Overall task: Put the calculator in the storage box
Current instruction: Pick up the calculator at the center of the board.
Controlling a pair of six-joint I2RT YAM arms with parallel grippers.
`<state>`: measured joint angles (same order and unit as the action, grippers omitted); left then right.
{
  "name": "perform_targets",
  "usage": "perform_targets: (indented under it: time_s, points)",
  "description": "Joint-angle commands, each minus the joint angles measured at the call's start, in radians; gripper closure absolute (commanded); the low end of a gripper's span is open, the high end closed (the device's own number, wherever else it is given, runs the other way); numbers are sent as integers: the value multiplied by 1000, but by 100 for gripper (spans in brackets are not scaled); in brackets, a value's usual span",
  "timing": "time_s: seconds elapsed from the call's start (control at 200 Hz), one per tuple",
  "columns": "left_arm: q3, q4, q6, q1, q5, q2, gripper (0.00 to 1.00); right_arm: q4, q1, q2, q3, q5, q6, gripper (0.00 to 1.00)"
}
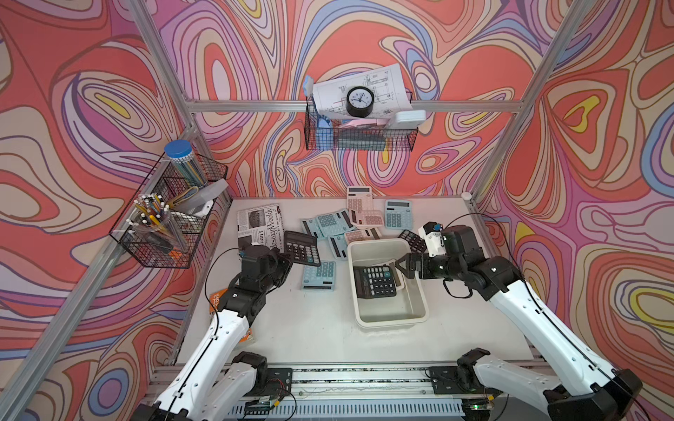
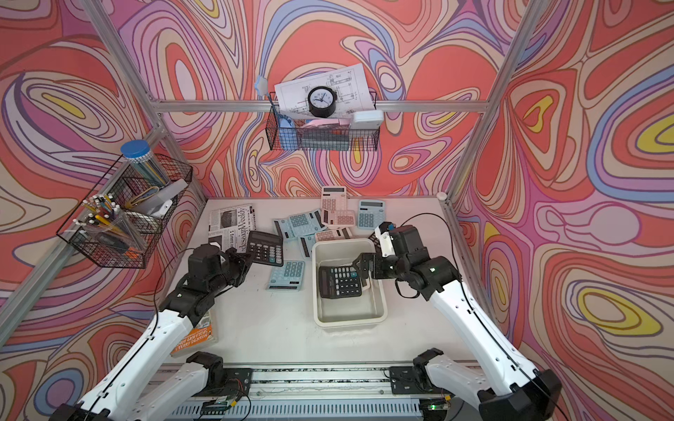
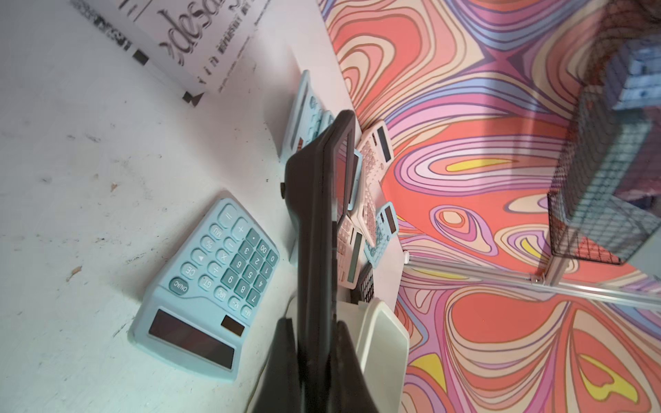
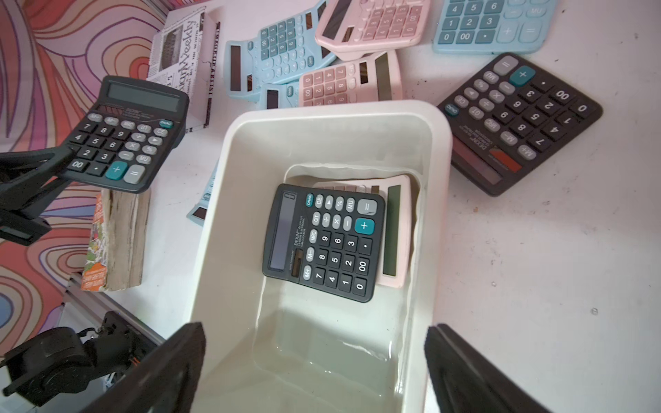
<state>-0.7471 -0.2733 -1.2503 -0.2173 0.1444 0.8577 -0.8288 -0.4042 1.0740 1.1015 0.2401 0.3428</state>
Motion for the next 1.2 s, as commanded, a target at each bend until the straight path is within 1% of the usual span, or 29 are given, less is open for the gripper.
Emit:
perform_targets:
  time_s: [0.0, 0.115, 0.275, 0.366, 0.471, 0.551, 0.686, 0.846, 0.941, 1.052, 1.192]
  points:
    - [-105, -198, 195, -1, 77, -37, 100, 15, 5, 7, 36, 68, 12, 2]
    - [-208, -258, 315, 3, 204, -27, 100, 20, 4, 37, 71, 107, 11, 2]
    - [-383, -413, 479, 28, 423, 59, 100, 20, 4, 81, 129, 154, -1, 2]
    - [-425, -439, 525, 35, 560, 84, 100, 46, 4, 99, 140, 160, 4, 2]
    - [-428, -444, 555, 40, 702, 107, 100, 89, 4, 120, 147, 143, 39, 2]
    - [-407, -437, 561, 45, 804, 130, 100, 126, 4, 133, 151, 153, 46, 2]
    - [-348, -395, 549, 53, 923, 149, 100, 233, 4, 138, 132, 246, 47, 2]
    - [-240, -218, 435, 55, 1055, 145, 100, 343, 4, 170, 110, 421, 31, 2]
    - [-183, -102, 356, 55, 1119, 147, 100, 349, 4, 233, 127, 531, 27, 11]
    - [-160, -83, 341, 55, 1144, 156, 100, 325, 4, 307, 150, 642, 21, 23]
    - [-135, -56, 325, 55, 1156, 162, 100, 349, 4, 326, 128, 717, 26, 28]
